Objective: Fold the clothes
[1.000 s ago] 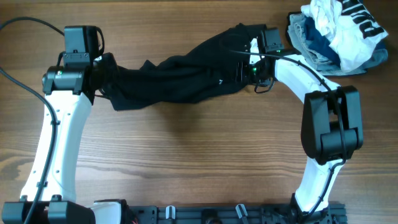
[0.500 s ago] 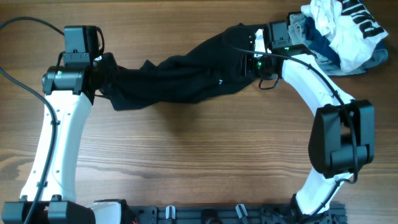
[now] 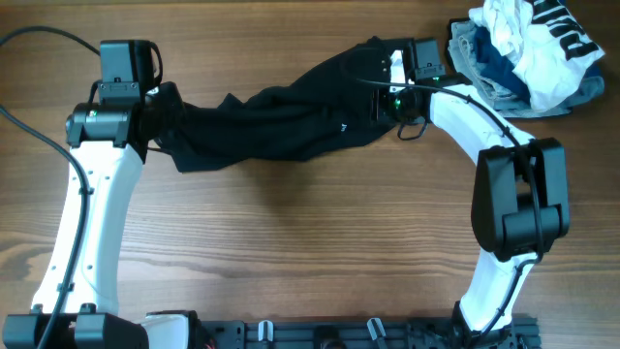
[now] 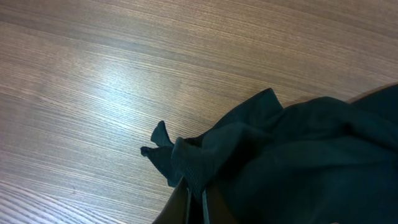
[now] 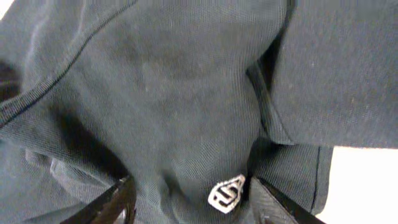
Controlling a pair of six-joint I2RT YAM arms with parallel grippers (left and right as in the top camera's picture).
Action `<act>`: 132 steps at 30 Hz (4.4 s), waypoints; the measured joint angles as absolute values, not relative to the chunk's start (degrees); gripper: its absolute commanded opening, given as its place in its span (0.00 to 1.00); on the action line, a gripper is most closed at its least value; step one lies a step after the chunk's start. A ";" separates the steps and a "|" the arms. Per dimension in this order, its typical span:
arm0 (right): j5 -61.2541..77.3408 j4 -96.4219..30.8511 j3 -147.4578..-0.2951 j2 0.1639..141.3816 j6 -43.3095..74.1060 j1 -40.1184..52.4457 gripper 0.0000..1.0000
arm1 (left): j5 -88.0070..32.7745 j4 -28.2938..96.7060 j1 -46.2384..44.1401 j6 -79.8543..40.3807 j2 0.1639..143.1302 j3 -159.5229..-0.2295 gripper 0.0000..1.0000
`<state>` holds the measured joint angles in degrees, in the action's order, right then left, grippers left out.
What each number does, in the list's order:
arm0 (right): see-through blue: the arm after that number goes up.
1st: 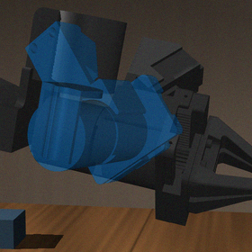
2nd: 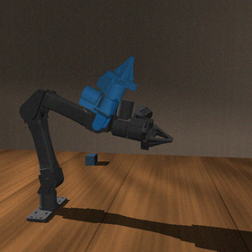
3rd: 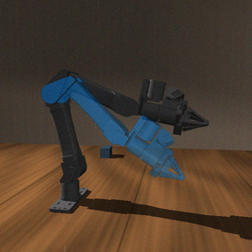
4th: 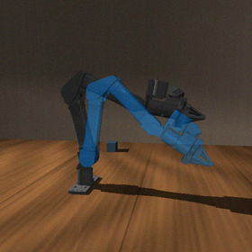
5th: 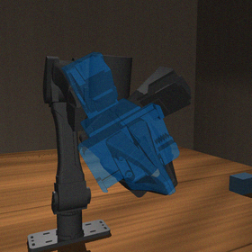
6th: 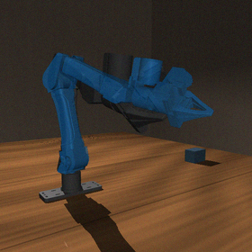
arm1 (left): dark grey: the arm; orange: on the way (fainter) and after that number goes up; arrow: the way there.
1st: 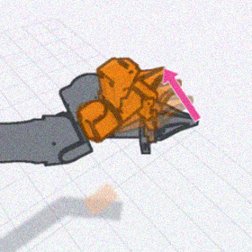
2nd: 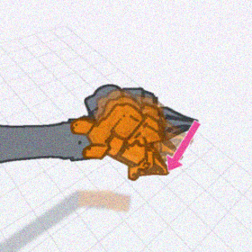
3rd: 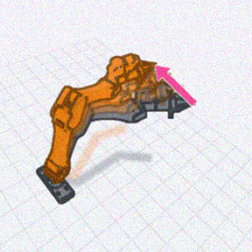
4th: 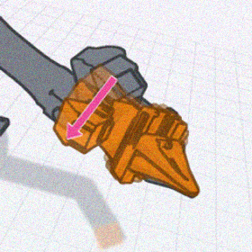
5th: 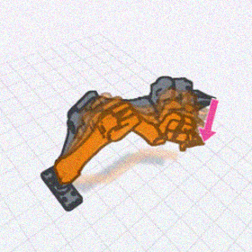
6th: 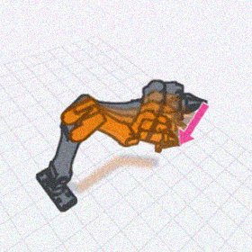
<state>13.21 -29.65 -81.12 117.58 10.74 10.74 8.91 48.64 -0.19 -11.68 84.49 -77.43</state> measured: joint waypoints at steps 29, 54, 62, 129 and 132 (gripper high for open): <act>14.94 -46.87 -81.06 87.29 10.41 10.74 0.04 | 7.88 52.73 -0.21 -11.70 77.08 -77.36 0.04; 7.25 -26.55 -81.36 88.55 15.86 10.90 0.04 | 0.93 59.00 -0.19 -11.90 60.31 -77.43 0.04; 7.31 -11.94 -87.55 111.59 17.02 9.58 0.05 | 0.93 52.36 -0.19 -11.90 75.16 -77.41 0.04; 10.44 -43.33 -98.08 108.12 8.88 7.75 0.27 | 6.17 40.97 2.33 -11.18 84.14 -77.41 0.04; 10.44 -49.80 -97.91 108.31 8.82 7.70 0.66 | 6.17 41.41 2.33 -11.18 84.18 -77.41 0.04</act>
